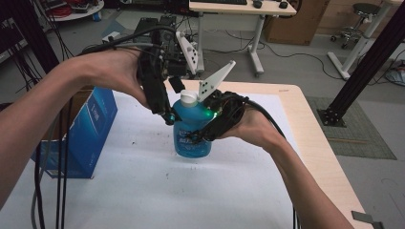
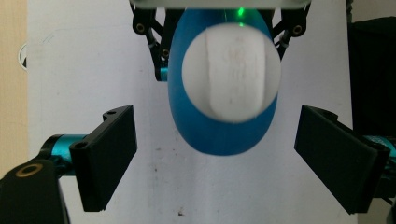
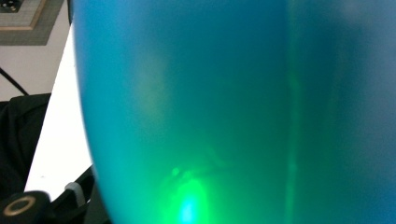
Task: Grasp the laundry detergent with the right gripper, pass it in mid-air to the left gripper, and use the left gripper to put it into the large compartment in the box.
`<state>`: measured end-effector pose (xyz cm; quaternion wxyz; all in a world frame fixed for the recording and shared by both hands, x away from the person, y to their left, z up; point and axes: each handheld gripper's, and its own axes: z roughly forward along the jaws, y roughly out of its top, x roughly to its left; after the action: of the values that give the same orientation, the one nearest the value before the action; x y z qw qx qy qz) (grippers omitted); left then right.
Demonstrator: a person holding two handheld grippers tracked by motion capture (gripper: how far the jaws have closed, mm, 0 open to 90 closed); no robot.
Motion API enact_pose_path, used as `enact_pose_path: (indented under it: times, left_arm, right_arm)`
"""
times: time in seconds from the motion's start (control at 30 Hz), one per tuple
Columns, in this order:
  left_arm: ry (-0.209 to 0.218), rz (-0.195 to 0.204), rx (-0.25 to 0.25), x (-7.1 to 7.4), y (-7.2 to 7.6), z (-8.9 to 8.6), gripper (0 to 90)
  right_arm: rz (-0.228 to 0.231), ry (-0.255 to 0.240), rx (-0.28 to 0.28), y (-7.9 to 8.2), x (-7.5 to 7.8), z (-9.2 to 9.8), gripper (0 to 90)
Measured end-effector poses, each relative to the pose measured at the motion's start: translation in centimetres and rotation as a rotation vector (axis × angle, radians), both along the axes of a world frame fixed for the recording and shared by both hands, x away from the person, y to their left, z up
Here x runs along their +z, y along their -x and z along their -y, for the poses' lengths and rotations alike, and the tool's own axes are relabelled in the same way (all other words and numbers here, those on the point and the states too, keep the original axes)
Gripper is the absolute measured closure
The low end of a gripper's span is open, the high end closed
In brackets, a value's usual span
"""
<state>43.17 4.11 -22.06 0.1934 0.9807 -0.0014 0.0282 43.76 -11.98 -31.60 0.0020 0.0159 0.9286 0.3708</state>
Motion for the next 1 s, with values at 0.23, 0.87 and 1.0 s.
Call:
enact_pose_path:
  times: [0.23,0.87,1.0]
  left_arm:
    - [-0.011,0.006,0.009,-1.3,0.0,0.9,13.1]
    - [-0.006,0.012,0.017,-2.3,-0.1,2.1,14.2]
    - [-0.01,0.015,0.015,-2.4,-0.1,2.2,15.9]
  right_arm:
    - [-0.007,-0.005,0.008,-0.4,-0.5,-0.2,45.0]
    - [-0.01,-0.006,0.009,-0.3,-0.6,-0.2,44.9]
    - [-0.014,-0.008,0.005,-0.3,-0.6,-0.2,44.9]
